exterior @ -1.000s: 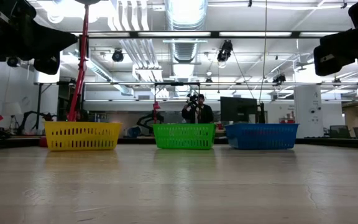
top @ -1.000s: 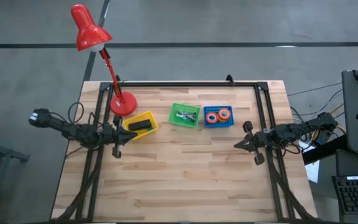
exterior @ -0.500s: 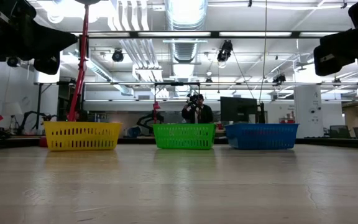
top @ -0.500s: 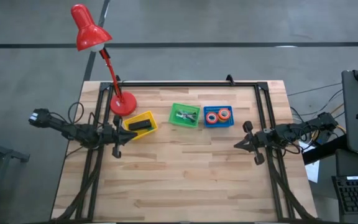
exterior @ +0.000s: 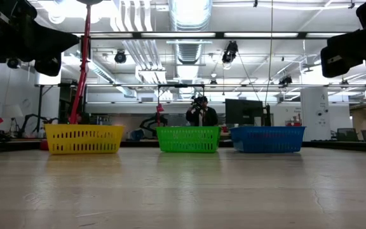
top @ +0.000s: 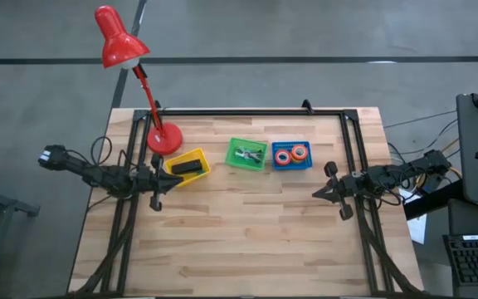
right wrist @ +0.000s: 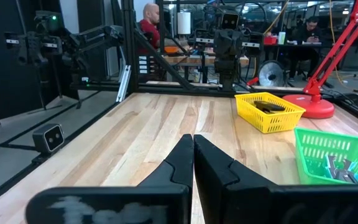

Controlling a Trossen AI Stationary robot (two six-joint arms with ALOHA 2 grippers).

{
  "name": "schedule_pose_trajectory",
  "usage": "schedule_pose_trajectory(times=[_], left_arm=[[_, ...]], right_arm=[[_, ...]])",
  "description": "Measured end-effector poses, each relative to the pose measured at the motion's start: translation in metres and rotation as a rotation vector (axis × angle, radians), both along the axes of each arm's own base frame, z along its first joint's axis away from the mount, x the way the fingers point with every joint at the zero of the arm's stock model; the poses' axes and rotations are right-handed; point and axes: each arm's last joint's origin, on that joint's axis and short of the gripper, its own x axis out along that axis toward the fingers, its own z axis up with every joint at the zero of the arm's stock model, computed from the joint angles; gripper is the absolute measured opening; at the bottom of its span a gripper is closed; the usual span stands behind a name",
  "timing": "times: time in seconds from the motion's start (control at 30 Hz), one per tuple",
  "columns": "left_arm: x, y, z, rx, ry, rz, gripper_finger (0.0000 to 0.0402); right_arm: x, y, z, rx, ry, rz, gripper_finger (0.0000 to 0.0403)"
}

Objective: Pick and place Stapler, Stapler remover, tape
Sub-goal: Return to Home Position

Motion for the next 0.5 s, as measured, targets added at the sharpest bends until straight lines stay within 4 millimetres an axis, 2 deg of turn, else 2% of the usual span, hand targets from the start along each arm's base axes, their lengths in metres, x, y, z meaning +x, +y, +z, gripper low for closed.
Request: schedule_pose_trajectory(times=[0.5], left_arm=[[0.0000,0.0000,0.0001,0.000,0.000,0.000,0.0020]], right_arm=[[0.0000,0.0000,0.0000,-0.003,-0.001,0.000,0.0008]])
